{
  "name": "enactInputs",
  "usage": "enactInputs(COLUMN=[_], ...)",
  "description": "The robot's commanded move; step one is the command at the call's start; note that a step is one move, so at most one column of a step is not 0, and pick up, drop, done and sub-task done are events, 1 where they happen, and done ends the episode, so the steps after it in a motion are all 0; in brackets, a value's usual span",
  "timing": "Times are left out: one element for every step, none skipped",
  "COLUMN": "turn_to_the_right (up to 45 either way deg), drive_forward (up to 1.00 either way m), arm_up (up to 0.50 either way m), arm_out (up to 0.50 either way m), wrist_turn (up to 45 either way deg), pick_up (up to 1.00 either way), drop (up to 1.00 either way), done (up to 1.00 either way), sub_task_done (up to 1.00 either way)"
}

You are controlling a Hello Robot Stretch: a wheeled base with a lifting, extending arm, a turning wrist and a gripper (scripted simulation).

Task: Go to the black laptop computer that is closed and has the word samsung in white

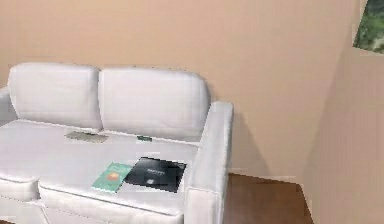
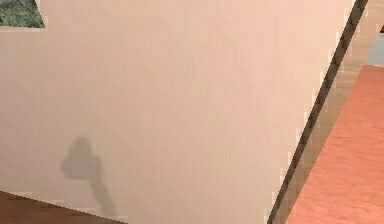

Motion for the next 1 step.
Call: enactInputs(turn_to_the_right=[-12.0], drive_forward=[0.0], arm_up=[0.0], arm_out=[0.0], wrist_turn=[0.0], pick_up=[0.0], drop=[0.0], done=[0.0], sub_task_done=[0.0])
